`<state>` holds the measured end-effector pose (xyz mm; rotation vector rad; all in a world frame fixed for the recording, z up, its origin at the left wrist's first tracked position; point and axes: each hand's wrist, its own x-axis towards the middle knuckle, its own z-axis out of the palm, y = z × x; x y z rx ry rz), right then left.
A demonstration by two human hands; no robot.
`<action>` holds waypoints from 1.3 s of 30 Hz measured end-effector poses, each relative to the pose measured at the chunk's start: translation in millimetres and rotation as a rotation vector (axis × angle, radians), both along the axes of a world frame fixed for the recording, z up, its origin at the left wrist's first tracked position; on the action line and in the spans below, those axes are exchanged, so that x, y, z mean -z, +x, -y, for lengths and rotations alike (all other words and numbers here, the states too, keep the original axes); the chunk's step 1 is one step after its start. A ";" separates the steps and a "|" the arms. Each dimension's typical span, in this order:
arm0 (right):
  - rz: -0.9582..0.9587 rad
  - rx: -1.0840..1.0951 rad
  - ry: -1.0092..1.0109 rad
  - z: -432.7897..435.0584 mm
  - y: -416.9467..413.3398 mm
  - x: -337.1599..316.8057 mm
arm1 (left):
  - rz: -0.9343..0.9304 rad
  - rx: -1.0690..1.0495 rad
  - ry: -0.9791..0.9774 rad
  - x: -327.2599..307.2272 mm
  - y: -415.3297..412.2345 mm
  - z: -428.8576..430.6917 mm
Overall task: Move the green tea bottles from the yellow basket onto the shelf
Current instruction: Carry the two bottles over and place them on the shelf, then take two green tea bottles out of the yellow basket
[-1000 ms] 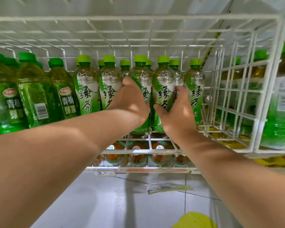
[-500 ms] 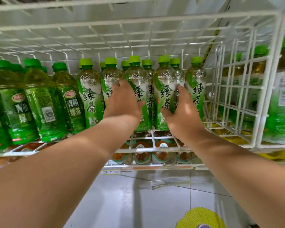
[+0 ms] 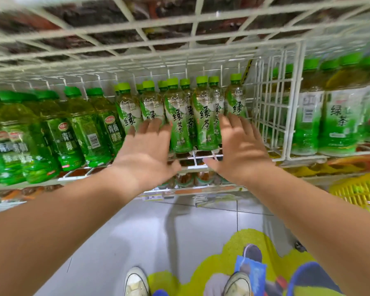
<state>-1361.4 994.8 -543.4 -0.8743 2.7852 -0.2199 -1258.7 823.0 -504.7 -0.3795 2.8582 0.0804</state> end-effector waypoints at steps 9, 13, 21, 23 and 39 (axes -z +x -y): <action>-0.077 0.019 0.055 -50.4 76.1 -121.2 | 0.036 0.230 -0.155 -118.5 64.9 -15.0; -0.120 0.107 0.008 -67.8 112.2 -188.2 | -0.045 0.290 -0.141 -183.7 83.1 -23.5; -0.220 0.307 -0.060 -95.6 177.0 -307.9 | -0.163 0.455 -0.118 -309.8 115.9 -51.7; -0.261 0.359 -0.074 -107.7 190.5 -331.0 | -0.198 0.510 -0.132 -331.0 122.2 -58.6; -0.372 0.497 0.041 -268.2 233.1 -447.7 | -0.349 0.819 -0.114 -439.3 107.6 -188.5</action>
